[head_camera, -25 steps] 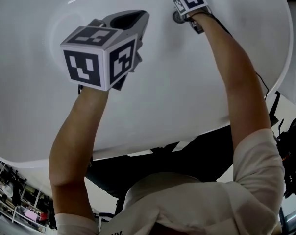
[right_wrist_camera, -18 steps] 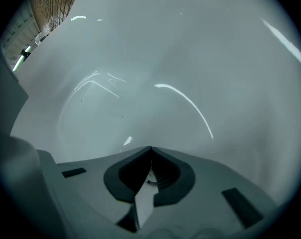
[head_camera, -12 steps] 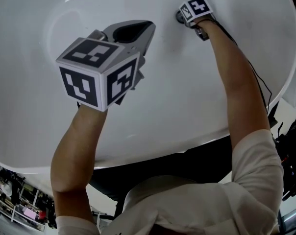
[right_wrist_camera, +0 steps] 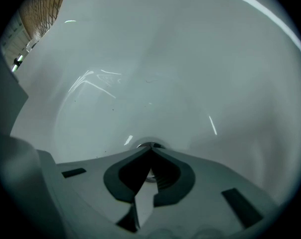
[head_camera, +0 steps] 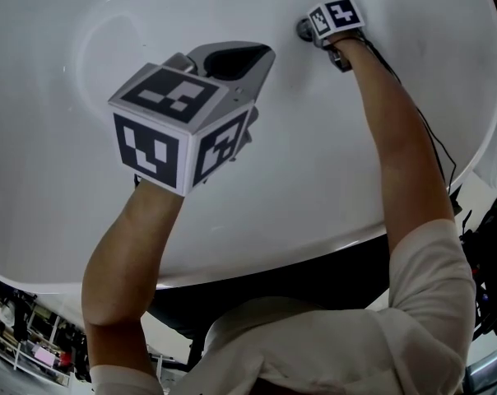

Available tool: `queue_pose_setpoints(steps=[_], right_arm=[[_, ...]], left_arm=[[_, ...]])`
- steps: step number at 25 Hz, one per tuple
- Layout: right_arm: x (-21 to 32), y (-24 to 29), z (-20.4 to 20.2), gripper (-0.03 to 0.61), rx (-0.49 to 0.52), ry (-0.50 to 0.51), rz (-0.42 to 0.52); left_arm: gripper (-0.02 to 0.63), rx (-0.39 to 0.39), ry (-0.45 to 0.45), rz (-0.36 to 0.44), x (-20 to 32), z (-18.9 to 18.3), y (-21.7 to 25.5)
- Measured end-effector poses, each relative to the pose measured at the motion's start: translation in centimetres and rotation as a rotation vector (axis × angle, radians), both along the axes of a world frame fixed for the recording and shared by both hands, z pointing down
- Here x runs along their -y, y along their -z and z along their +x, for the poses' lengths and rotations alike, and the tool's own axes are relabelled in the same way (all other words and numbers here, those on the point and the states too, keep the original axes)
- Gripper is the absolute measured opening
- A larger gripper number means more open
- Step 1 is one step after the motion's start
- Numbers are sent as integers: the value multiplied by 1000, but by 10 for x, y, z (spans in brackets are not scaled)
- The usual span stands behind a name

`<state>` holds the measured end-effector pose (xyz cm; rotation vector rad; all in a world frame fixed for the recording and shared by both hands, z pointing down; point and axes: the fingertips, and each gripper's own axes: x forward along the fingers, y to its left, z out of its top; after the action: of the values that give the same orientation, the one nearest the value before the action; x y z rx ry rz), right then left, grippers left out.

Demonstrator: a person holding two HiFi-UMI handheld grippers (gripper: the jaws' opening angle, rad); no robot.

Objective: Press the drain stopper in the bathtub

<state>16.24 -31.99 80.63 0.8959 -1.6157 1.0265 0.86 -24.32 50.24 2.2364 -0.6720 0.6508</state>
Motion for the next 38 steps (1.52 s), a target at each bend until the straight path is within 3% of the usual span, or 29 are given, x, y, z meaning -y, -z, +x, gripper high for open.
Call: queue_pose_setpoints(steps=[10,17,33,38], right_arm=[[-3,-1,-1,18,29,-40,-4],[-5,2,2,17,-11,-89,-21],[-10,-1,0,17,-32,-68,-72],[-11,-8,1,18,-123,-4,-53]], left_arm=[[6,-11,-3,-23,-4,2,-3],[6,-13,7,-25,-4,1,-1],[6,-8,-17,-49,-11,3,-9],[6,-11,-12,-54,-11,2,-8]])
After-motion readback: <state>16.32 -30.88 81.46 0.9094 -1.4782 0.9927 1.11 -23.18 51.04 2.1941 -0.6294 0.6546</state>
